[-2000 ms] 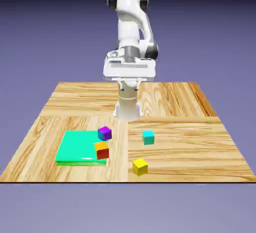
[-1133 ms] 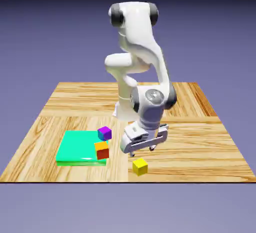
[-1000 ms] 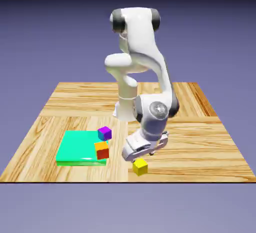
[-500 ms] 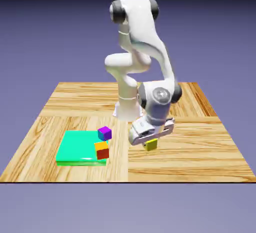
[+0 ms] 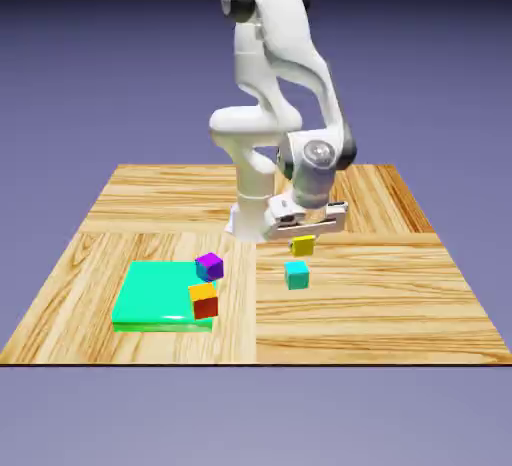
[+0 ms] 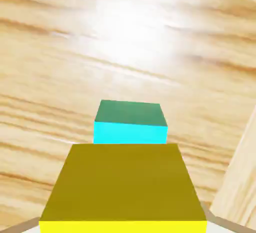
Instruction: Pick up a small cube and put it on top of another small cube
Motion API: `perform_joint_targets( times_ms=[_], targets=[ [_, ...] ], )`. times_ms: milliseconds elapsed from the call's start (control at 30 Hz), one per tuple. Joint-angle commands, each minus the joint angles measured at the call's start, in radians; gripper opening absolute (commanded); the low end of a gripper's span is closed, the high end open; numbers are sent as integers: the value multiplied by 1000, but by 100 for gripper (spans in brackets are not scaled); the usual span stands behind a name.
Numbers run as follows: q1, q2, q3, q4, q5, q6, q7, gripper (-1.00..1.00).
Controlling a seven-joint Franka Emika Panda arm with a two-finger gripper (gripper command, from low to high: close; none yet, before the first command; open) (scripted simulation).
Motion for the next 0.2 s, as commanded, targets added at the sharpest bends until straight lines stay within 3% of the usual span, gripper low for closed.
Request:
perform_joint_targets(
  times_ms=[0,33,67,167],
  targets=[
    [1,35,-2,-9,-12,43,9,-100],
    [2,68,-4,-17,-20,83,16,-100],
    [2,68,-4,-17,-20,83,16,100],
    [-1,-3,1,1,-2,-4,1,100]
  ],
)
